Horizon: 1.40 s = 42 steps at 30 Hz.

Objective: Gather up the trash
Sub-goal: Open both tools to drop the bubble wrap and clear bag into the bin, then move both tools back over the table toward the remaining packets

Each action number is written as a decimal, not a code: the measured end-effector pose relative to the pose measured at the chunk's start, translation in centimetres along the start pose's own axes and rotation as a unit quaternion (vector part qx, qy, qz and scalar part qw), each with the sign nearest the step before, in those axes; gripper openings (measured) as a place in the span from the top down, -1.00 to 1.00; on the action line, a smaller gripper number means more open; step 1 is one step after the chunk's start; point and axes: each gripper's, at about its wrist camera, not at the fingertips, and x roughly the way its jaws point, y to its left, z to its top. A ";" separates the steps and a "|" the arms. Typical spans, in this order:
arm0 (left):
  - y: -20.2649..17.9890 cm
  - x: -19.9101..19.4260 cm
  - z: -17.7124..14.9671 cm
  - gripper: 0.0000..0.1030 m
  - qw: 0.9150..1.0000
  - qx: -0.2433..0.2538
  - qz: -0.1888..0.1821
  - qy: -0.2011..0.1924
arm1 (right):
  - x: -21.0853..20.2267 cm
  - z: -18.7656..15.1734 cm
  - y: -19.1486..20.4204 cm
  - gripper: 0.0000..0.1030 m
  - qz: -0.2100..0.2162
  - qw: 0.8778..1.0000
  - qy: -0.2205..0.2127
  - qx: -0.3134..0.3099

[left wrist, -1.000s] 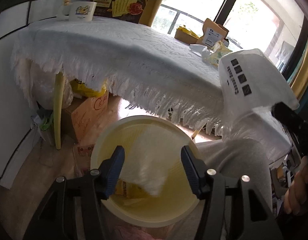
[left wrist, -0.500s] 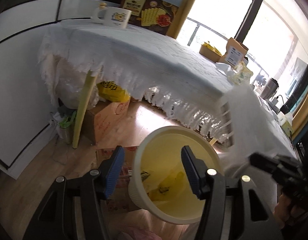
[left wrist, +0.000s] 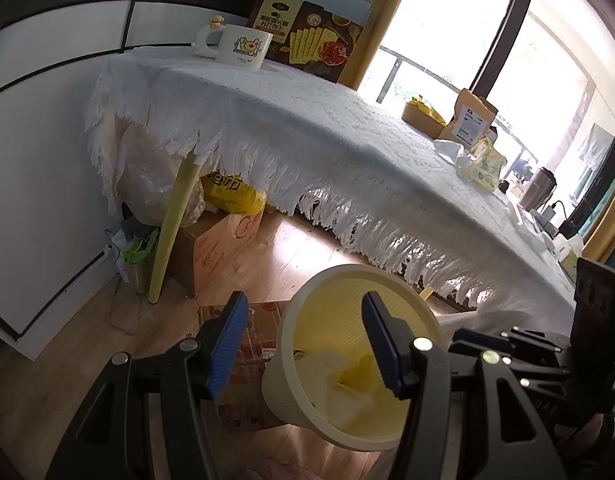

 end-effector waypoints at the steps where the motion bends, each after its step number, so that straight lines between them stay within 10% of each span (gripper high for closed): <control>1: -0.1 0.0 0.0 -0.15 1.000 0.001 -0.001 -0.001 | -0.2 0.0 -0.1 0.64 -0.003 1.000 -0.004 0.001; 42: -16.5 2.1 3.5 -0.15 0.989 0.131 -0.062 -0.031 | -13.6 0.0 -10.9 0.32 -0.086 0.980 -0.160 0.078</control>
